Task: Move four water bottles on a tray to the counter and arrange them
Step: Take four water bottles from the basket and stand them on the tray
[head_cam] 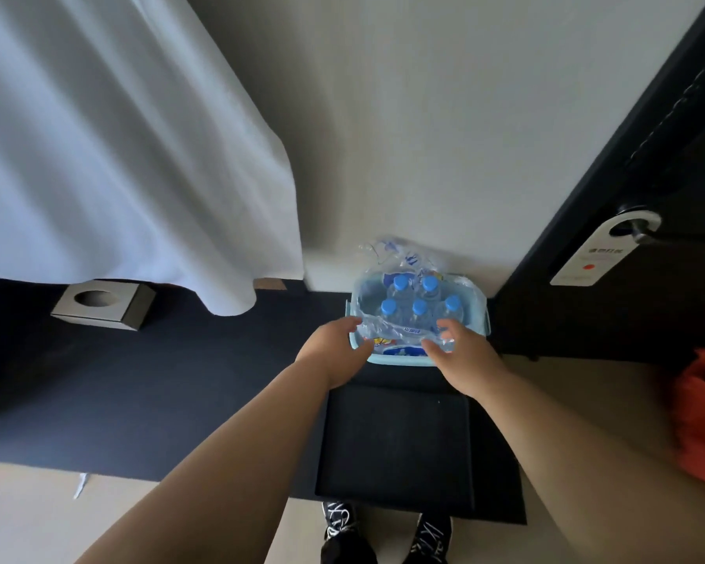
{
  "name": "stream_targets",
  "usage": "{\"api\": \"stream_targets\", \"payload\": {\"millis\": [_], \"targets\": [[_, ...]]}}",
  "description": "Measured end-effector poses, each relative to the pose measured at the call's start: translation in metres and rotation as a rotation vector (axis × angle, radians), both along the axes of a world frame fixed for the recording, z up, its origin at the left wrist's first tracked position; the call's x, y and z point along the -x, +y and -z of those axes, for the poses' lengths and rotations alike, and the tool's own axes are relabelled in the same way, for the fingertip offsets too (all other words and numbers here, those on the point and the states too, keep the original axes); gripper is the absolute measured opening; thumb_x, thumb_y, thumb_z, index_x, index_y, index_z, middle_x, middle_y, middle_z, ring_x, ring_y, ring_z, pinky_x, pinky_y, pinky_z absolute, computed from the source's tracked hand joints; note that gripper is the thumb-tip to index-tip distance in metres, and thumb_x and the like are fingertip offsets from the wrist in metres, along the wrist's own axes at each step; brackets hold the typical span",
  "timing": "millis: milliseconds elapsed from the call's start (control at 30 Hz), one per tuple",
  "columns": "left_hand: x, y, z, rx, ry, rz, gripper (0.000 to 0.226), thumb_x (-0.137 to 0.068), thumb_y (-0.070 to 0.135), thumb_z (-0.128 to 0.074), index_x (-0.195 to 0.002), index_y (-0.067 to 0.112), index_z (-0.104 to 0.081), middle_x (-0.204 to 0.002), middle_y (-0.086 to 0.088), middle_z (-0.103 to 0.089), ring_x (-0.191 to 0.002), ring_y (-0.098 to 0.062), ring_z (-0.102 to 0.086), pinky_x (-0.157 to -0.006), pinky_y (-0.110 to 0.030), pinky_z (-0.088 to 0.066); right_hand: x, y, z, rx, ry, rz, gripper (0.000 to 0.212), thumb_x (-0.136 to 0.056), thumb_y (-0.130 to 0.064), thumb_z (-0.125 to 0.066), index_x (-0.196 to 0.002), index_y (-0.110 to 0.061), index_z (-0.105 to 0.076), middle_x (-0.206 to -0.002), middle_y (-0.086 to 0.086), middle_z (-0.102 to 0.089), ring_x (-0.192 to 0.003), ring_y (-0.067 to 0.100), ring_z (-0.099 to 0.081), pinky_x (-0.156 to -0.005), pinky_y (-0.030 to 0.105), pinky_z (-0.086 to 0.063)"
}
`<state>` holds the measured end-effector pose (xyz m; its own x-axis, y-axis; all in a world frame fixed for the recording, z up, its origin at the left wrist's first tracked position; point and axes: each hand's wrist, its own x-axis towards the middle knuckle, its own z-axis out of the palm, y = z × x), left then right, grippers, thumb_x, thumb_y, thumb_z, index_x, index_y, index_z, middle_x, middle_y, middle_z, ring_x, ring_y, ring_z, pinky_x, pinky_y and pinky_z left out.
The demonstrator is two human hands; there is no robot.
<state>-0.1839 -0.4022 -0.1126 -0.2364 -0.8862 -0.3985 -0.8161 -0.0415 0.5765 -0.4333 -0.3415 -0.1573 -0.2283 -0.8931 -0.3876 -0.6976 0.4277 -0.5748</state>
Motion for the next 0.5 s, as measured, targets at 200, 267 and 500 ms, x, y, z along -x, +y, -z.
{"api": "stream_targets", "payload": {"millis": [200,267,500], "targets": [[0.018,-0.038,0.007,-0.021,0.008,0.049,0.059,-0.085,0.056,-0.059,-0.141,0.038,-0.051,-0.136,0.009,-0.060,-0.111,-0.014,-0.062,-0.088,-0.031,-0.052,-0.015,-0.032,0.007,0.038,0.092,0.028,0.055,-0.102,-0.049,-0.056,-0.151,-0.025,-0.047,-0.138,0.002,-0.064,-0.119,0.023,-0.065,-0.092,0.041,-0.056],[0.029,-0.049,0.012,0.014,-0.029,0.094,0.054,-0.088,0.054,-0.057,-0.139,0.037,-0.052,-0.132,0.007,-0.062,-0.108,-0.016,-0.063,-0.086,-0.033,-0.053,-0.017,-0.045,0.010,0.026,0.151,0.004,0.054,-0.103,-0.046,-0.055,-0.152,-0.023,-0.046,-0.138,0.006,-0.063,-0.119,0.025,-0.065,-0.089,0.042,-0.057],[0.065,-0.082,0.040,0.033,-0.164,0.198,0.031,-0.092,0.042,-0.056,-0.122,0.033,-0.059,-0.101,0.005,-0.067,-0.086,-0.022,-0.066,-0.076,-0.039,-0.058,-0.018,-0.081,0.028,-0.084,0.268,-0.014,0.051,-0.105,-0.039,-0.050,-0.152,-0.023,-0.038,-0.097,0.006,-0.065,-0.080,0.027,-0.064,-0.061,0.036,-0.048]]}}
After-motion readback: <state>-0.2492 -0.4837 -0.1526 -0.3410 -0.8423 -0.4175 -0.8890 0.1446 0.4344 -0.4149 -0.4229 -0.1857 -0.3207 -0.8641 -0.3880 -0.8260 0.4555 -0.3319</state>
